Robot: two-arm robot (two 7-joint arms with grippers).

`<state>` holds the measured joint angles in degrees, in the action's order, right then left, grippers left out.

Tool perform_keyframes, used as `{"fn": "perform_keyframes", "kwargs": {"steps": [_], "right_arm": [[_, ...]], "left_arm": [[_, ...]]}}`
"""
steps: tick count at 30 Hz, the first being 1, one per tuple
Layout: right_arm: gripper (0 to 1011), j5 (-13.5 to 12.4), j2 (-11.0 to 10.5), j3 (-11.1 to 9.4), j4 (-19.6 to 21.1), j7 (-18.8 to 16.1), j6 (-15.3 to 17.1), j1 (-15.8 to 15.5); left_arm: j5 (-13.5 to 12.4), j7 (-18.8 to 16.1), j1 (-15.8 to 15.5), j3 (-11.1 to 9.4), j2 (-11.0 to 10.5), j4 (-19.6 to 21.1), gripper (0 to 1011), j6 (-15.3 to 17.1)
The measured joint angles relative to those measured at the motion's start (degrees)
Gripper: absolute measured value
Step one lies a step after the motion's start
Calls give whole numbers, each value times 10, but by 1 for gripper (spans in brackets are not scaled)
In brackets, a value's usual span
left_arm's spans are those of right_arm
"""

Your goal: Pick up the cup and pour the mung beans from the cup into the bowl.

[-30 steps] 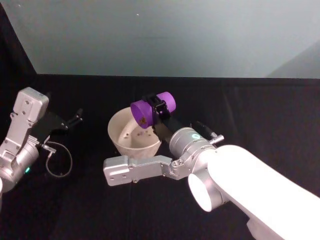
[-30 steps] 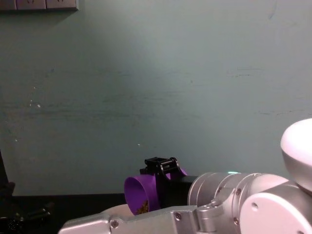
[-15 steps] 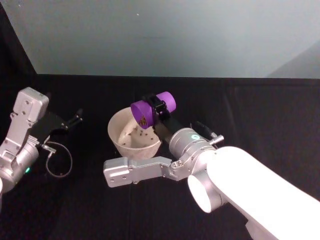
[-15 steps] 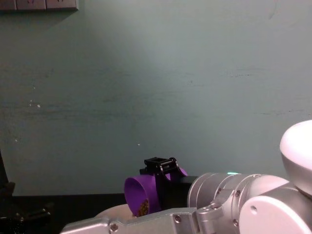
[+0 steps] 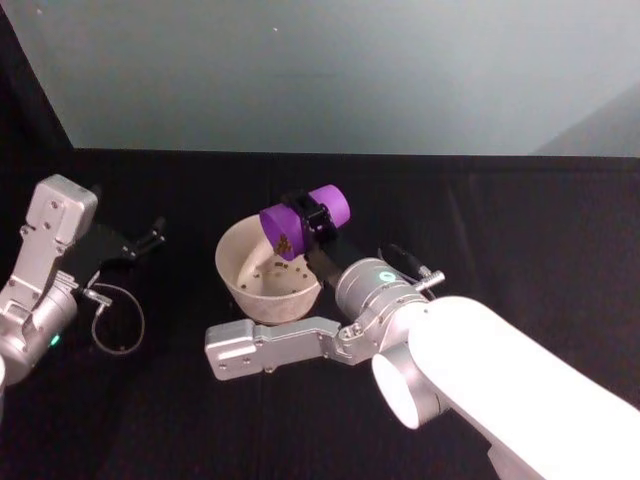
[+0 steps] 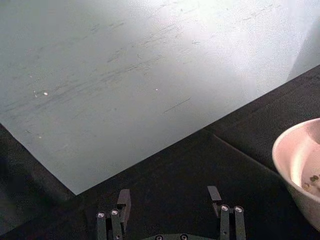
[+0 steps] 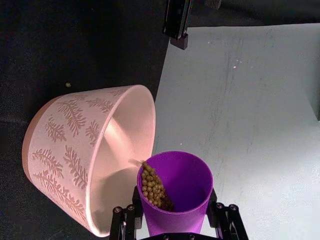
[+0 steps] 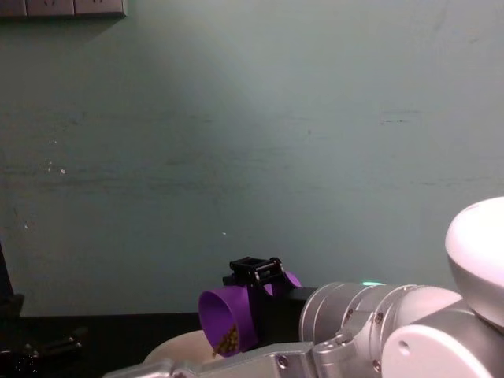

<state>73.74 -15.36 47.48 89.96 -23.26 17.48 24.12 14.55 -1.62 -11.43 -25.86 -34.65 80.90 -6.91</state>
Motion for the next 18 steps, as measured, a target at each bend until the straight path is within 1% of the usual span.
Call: {"fn": "perform_keyframes", "kwargs": {"steps": [10, 18], "right_arm": [[724, 8, 1, 1, -1, -2, 0, -1], [724, 20, 1, 5, -2, 0, 1, 0]], "left_arm": [[0, 0, 0, 0, 0, 0, 1000, 0], [0, 0, 0, 0, 0, 0, 1000, 0]]}}
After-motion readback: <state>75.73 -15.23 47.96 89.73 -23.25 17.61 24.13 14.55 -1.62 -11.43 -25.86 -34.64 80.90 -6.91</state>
